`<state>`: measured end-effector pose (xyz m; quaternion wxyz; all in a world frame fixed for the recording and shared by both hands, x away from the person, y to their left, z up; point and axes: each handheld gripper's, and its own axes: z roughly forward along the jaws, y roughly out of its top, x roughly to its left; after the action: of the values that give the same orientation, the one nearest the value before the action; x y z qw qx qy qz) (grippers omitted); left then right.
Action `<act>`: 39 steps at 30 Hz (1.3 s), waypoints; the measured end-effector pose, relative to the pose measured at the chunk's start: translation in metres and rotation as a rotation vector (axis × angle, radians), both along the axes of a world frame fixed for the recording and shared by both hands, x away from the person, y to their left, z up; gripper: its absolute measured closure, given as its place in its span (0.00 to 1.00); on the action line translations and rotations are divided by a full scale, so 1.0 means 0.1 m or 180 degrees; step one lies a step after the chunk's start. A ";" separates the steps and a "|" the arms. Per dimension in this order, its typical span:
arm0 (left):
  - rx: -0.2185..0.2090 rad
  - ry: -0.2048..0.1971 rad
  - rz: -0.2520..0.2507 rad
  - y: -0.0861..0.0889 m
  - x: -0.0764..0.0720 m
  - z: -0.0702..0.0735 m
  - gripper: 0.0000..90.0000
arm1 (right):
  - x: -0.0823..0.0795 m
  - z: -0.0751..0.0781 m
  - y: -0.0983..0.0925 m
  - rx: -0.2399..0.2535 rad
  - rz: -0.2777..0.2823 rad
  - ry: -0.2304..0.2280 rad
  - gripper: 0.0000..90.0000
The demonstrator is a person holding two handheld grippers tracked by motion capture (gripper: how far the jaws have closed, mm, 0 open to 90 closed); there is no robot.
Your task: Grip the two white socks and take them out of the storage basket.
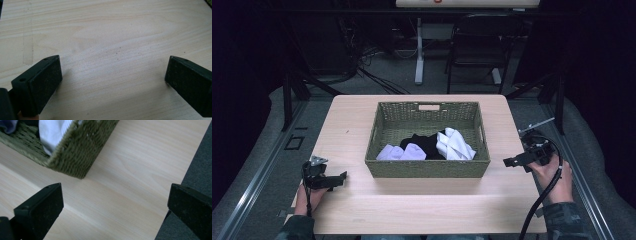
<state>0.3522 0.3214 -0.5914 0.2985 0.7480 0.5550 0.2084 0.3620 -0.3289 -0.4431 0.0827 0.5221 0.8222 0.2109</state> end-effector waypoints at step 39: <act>0.0000 0.0000 -0.0001 0.00 0.00 0.00 0.01 | 0.83 0.58 1.29 -0.0050 0.0785 -0.0039 0.08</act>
<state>0.3522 0.3214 -0.5914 0.2985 0.7480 0.5549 0.2083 0.4448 -0.2001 -0.3849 0.0653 0.4151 0.8813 0.2162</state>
